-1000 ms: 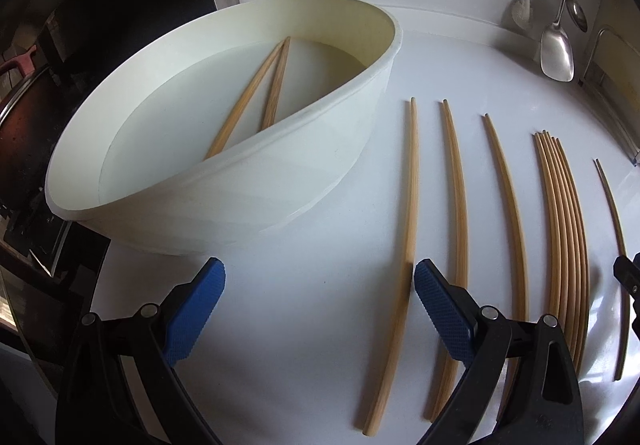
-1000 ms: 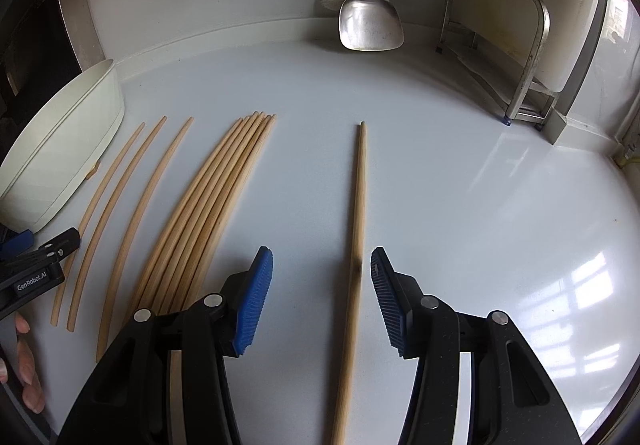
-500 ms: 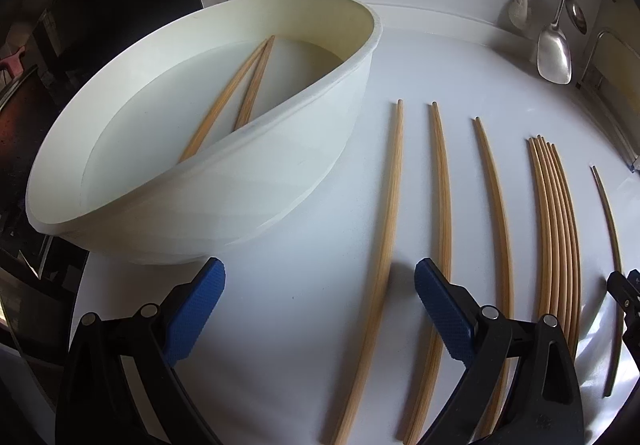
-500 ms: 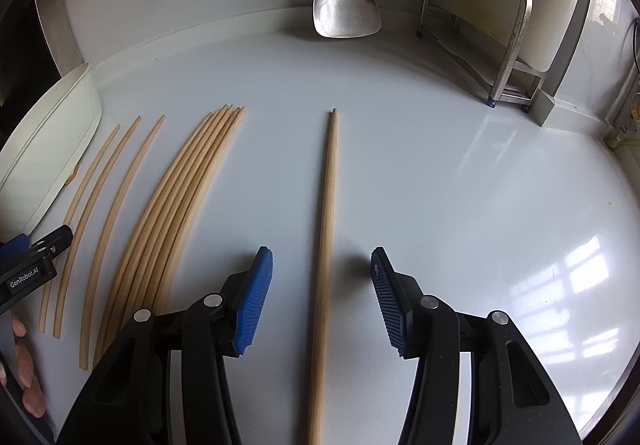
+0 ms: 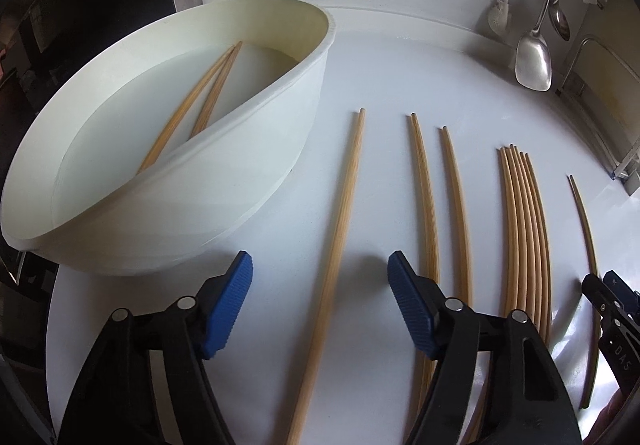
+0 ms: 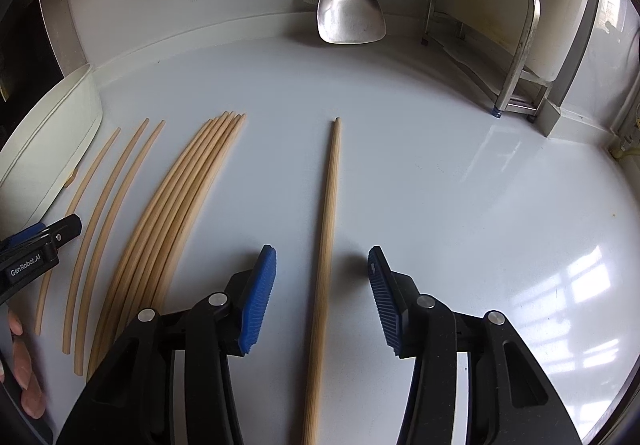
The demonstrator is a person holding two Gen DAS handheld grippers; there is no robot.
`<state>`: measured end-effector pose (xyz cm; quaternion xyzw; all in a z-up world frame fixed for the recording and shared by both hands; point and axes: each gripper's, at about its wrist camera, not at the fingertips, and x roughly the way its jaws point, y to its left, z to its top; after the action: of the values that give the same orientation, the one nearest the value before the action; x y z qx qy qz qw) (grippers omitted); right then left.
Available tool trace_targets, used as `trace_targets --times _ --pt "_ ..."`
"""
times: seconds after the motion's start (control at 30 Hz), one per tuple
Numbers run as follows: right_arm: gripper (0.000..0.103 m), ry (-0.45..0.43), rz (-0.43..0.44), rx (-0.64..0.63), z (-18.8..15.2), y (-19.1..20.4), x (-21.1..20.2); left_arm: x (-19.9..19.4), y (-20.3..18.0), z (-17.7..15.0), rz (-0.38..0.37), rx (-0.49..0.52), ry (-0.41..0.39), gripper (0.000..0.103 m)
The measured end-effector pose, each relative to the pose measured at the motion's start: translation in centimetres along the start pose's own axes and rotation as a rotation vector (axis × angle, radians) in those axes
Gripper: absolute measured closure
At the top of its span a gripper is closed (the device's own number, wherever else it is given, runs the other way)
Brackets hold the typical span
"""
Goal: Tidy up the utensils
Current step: 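Close the left tool on one chopstick while the right tool closes on another, then carry the held chopsticks with both tools over the white basin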
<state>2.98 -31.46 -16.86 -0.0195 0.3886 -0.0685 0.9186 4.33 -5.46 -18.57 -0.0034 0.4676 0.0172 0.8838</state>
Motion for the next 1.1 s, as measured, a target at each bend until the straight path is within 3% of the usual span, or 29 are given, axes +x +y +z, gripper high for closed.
trace_targets --times 0.17,0.3,0.33,0.87,1.1 --pt "0.07 -0.003 0.011 -0.018 0.2 0.3 0.0 -0.4 -1.2 0.0 -0.024 0.029 0.002 0.066" --pt "0.095 -0.004 0.009 -0.039 0.4 0.6 0.1 -0.9 -2.7 -0.4 -0.052 0.069 0.009 0.089" --pt "0.096 -0.004 0.007 -0.042 0.4 0.6 0.1 -1.0 -3.1 -0.6 -0.057 0.075 0.012 0.094" --pt "0.097 0.013 0.057 -0.026 0.5 0.0 0.2 -2.5 -8.0 -2.5 -0.147 0.111 0.08 0.095" --pt "0.097 0.034 0.098 -0.001 0.5 -1.0 0.1 -2.5 -8.1 -2.1 -0.159 0.091 0.111 0.096"
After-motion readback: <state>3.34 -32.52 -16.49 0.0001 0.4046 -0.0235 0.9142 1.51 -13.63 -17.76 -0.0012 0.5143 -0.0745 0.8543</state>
